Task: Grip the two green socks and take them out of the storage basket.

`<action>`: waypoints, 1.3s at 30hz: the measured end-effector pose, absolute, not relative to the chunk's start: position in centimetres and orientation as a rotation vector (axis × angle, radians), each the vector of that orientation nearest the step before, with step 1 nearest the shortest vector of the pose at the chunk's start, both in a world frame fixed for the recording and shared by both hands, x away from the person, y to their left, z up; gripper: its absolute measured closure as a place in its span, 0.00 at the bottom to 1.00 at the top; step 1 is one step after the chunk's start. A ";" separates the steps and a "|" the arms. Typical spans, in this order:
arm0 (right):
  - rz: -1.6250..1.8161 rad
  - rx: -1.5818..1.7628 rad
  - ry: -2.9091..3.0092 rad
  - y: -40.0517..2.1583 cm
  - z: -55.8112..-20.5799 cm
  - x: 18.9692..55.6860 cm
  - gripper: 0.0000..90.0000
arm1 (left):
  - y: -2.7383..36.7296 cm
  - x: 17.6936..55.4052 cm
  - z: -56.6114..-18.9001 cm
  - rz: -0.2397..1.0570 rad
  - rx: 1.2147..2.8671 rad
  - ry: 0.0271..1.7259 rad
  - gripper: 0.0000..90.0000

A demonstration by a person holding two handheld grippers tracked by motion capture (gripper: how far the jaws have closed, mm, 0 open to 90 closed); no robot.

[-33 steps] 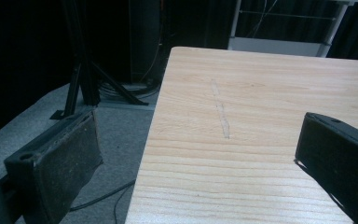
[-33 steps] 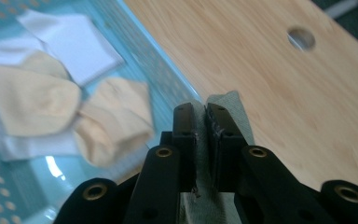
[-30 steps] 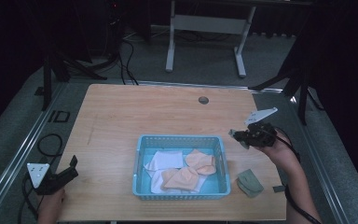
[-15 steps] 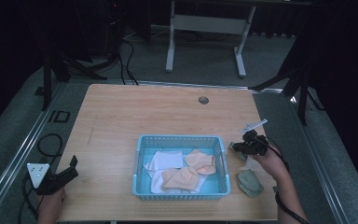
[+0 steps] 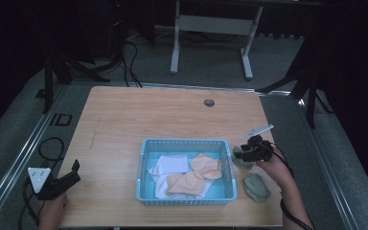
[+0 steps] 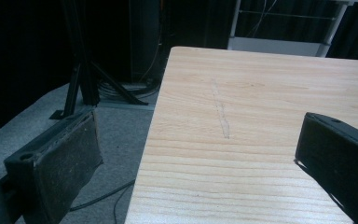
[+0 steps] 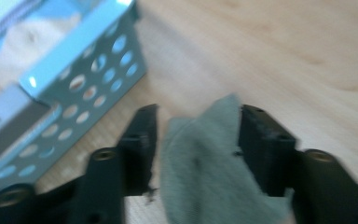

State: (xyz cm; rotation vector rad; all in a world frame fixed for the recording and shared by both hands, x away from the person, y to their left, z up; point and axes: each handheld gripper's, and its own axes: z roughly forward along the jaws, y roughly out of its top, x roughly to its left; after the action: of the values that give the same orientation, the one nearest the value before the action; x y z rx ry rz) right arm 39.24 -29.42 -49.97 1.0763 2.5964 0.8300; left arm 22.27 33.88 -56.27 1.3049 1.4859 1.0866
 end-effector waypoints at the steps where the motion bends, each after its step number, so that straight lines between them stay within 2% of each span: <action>1: 0.848 1.095 2.573 -29.7 -49.6 39.2 0.46 | 33.9 22.3 -56.3 1.087 1.305 1.486 0.01; 4: 0.894 1.156 2.481 -30.9 -48.7 38.9 0.33 | 33.9 22.3 -56.3 1.088 1.305 1.485 0.01; 6: 0.901 1.185 2.454 -31.4 -48.6 38.8 0.30 | 33.9 22.3 -56.3 1.086 1.305 1.486 0.01; 7: 0.904 1.220 2.402 -32.4 -48.5 38.6 0.23 | 33.9 22.3 -56.3 1.086 1.305 1.486 0.01; 11: 0.933 1.278 2.351 -34.3 -48.8 38.2 0.13 | 33.9 22.3 -56.3 1.087 1.305 1.486 0.01; 24: 1.026 1.550 2.058 -39.7 -52.0 34.7 0.12 | 33.8 22.2 -56.3 1.093 1.310 1.483 0.01; 39: 1.036 1.602 1.770 -42.4 -55.2 30.4 0.12 | 33.8 22.2 -56.3 1.093 1.316 1.480 0.01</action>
State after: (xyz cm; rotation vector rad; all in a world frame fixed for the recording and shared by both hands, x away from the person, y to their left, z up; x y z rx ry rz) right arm 30.43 -42.39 -55.15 1.6017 1.7705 1.0360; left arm 22.25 33.81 -56.26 1.3156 1.4803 1.0929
